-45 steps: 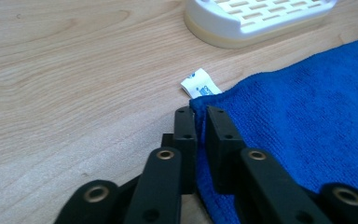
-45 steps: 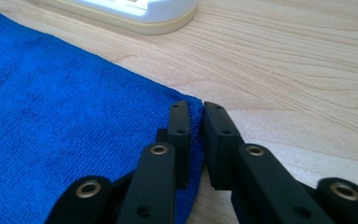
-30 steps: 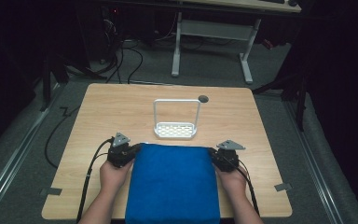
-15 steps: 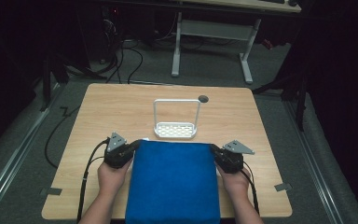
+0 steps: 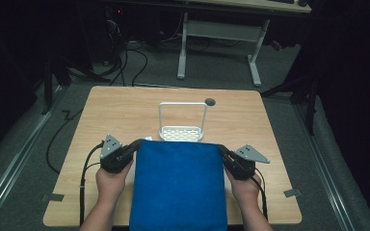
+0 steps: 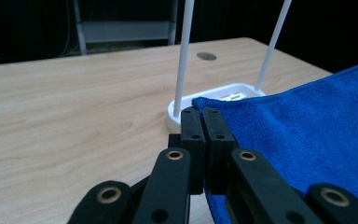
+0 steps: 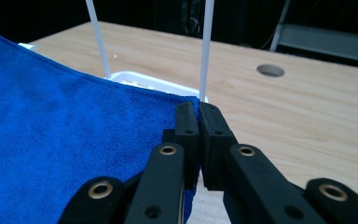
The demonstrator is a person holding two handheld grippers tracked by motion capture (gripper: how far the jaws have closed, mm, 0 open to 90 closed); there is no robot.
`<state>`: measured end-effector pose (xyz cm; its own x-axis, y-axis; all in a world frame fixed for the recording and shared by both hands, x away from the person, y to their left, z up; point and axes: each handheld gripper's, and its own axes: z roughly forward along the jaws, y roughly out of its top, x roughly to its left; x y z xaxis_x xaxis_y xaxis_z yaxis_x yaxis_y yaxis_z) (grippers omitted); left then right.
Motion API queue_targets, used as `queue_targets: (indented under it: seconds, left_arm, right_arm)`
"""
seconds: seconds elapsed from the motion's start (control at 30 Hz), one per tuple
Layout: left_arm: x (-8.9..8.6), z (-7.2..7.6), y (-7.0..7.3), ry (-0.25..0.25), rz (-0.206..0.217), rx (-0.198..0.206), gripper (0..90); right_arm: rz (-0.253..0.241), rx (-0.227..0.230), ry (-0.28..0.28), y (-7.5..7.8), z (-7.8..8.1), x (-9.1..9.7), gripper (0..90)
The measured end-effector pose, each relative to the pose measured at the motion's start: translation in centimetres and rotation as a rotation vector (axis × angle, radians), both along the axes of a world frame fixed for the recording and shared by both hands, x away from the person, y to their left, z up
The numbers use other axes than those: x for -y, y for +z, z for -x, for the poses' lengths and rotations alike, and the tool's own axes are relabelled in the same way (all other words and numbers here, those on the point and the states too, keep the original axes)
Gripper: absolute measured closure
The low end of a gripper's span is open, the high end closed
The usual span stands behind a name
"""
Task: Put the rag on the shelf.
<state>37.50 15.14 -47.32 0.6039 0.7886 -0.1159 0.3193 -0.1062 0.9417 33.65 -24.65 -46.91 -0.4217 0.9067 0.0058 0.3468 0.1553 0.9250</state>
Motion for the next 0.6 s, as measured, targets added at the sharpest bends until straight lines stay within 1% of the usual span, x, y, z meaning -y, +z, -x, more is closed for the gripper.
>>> queue_targets:
  seconds: [0.03,0.07,0.13,0.23,0.33,0.43,0.47,0.5,0.53,0.6]
  left_arm:
    - [0.0,0.2,0.4,0.000,0.003,0.012,88.9]
    - [0.0,0.4,0.9,0.002,0.005,0.034,89.0]
    - [-0.1,0.7,1.4,0.001,0.016,0.048,89.0]
    - [0.0,1.1,2.3,-0.004,0.017,0.076,89.0]
    - [0.0,1.5,3.1,-0.005,0.027,0.108,89.0]
    - [-0.1,2.0,4.0,-0.008,0.038,0.136,89.0]
    - [-0.1,2.0,4.0,-0.008,0.038,0.136,89.0]
    - [-0.1,2.2,4.3,-0.008,0.041,0.149,89.0]
    - [-0.1,2.5,4.8,-0.008,0.047,0.163,89.1]
    - [-0.1,2.9,5.5,-0.011,0.057,0.188,89.1]
  right_arm:
    - [-0.001,0.010,0.001,0.2,0.1,0.0,87.7]
    - [-0.014,0.028,-0.001,0.7,0.3,0.1,87.7]
    - [-0.017,0.045,-0.001,1.1,0.5,0.1,87.7]
    - [-0.026,0.076,-0.008,1.7,0.8,0.3,87.8]
    - [-0.039,0.099,-0.011,2.4,1.1,0.5,87.8]
    - [-0.054,0.132,-0.018,3.3,1.5,0.8,87.8]
    - [-0.059,0.143,-0.019,3.6,1.6,0.9,87.8]
    - [-0.059,0.143,-0.019,3.6,1.6,0.9,87.8]
    - [-0.068,0.152,-0.021,3.9,1.8,0.9,87.7]
    - [-0.079,0.190,-0.017,4.9,2.4,1.0,87.7]
